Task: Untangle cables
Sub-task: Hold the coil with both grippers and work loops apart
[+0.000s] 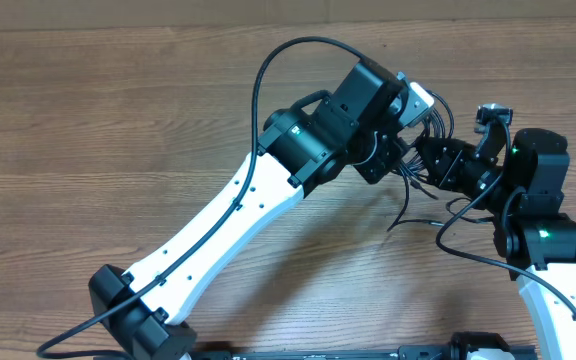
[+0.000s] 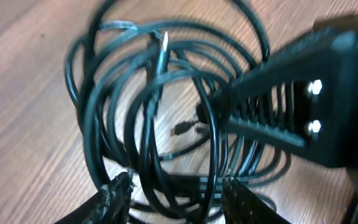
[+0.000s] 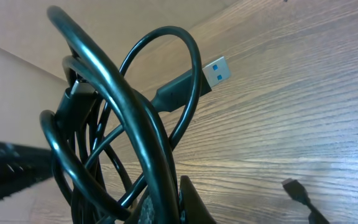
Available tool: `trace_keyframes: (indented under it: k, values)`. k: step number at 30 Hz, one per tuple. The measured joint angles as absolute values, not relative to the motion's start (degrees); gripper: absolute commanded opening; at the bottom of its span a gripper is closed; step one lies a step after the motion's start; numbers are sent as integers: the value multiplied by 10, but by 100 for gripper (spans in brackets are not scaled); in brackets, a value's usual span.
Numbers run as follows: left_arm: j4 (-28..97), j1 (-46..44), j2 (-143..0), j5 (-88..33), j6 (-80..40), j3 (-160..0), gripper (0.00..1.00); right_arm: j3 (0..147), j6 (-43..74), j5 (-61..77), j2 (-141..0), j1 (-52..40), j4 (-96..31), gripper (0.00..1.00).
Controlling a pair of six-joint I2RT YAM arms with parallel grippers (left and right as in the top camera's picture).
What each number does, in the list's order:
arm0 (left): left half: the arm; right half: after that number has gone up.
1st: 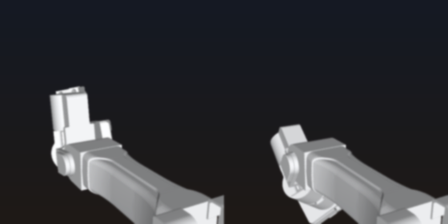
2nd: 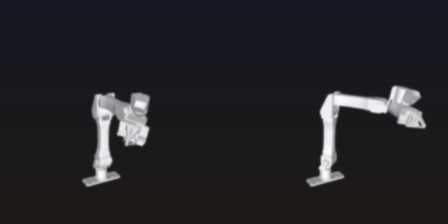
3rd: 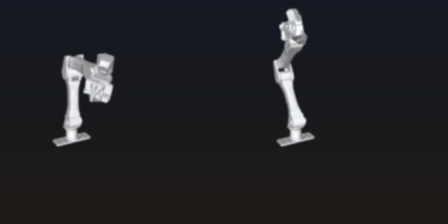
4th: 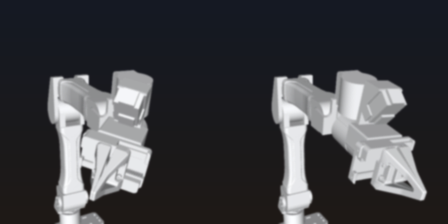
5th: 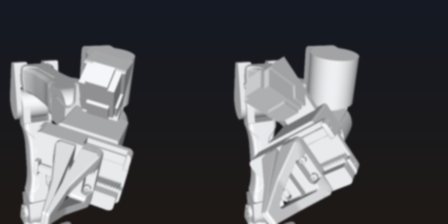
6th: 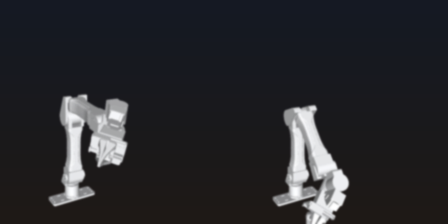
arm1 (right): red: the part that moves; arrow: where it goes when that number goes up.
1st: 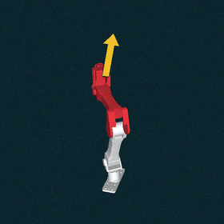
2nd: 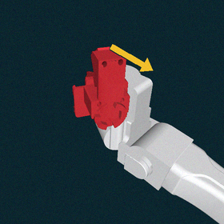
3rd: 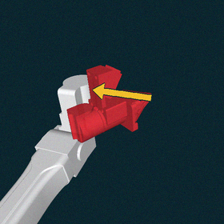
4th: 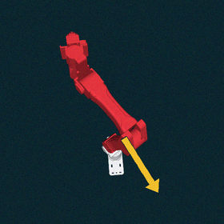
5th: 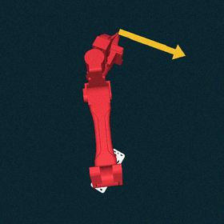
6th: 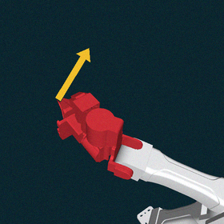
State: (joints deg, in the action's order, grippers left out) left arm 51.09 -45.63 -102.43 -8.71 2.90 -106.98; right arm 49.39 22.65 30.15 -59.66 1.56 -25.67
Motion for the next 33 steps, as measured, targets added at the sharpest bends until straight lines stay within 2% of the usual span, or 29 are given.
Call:
trace_keyframes:
  k: [13, 17, 25, 26, 28, 30, 33]
  values:
    - [506, -456, -1044, -70, 22, -1070, 48, 494, 226, 315, -590, 16, -262, 4]
    - [505, -456, -1048, -61, 18, -1070, 44, 494, 227, 315, -575, 16, -263, 4]
    - [495, -456, -1049, -57, 3, -1070, 43, 494, 226, 326, -561, 16, -266, 4]
    - [495, -456, -1049, -57, 1, -1070, 41, 494, 226, 327, -561, 16, -266, 4]
    - [495, -456, -1049, -57, -1, -1070, 29, 494, 226, 328, -561, 16, -266, 4]
    - [494, -456, -1049, -57, -3, -1070, 4, 494, 226, 328, -561, 16, -266, 4]
    - [491, -455, -1049, -58, -7, -1070, 4, 494, 226, 331, -561, 16, -265, 4]
